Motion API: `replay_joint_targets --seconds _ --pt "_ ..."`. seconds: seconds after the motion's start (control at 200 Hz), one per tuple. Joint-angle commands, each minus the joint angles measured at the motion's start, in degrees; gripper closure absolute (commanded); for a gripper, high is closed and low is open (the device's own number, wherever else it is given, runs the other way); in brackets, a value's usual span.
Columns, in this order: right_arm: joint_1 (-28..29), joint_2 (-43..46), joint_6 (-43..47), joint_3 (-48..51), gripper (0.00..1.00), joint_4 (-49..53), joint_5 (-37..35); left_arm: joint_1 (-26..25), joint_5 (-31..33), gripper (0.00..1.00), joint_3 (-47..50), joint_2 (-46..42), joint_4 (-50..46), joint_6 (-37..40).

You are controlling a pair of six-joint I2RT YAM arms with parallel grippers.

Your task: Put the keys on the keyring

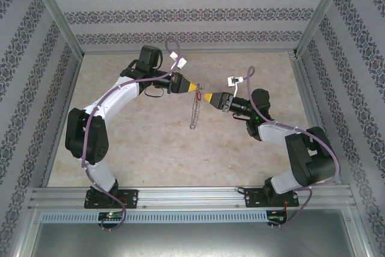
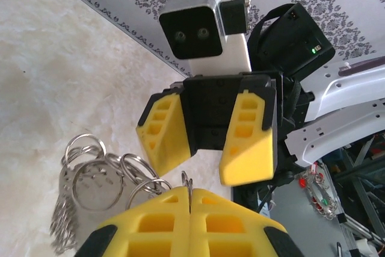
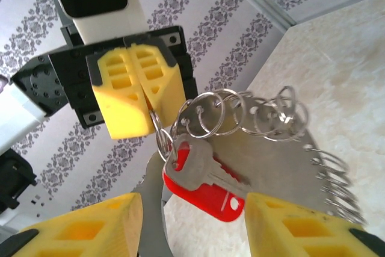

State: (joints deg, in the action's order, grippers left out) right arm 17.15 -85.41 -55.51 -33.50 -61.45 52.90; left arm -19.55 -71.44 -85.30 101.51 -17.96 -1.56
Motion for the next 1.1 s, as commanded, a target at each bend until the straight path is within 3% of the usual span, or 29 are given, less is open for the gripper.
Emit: replay_joint_targets --seconds 0.0,0.39,0.61,0.754,0.889,1.094 --pt "1.3 -0.1 3.8 -0.3 0.49 -1.2 -0.2 -0.6 -3.3 1.0 0.2 -2.4 2.3 -0.1" --pt "3.1 -0.6 6.7 -2.2 0.49 1.9 -1.8 -0.6 -3.8 1.0 0.7 -2.6 2.0 0.1" --pt "6.1 3.6 17.1 -5.1 0.5 17.8 -6.7 -0.6 -4.0 1.0 0.8 -2.6 2.0 0.2" --pt "6.8 4.7 18.9 -6.2 0.53 21.4 -8.1 -0.7 -4.0 1.0 0.9 -2.6 2.0 0.1" --pt "6.7 4.9 19.1 -6.4 0.63 21.8 -8.5 -0.6 -4.1 1.0 1.1 -2.6 2.0 0.1" --pt "7.2 5.5 20.0 -6.3 0.94 23.2 -7.9 -0.7 -3.7 1.0 1.2 -2.7 2.1 0.0"
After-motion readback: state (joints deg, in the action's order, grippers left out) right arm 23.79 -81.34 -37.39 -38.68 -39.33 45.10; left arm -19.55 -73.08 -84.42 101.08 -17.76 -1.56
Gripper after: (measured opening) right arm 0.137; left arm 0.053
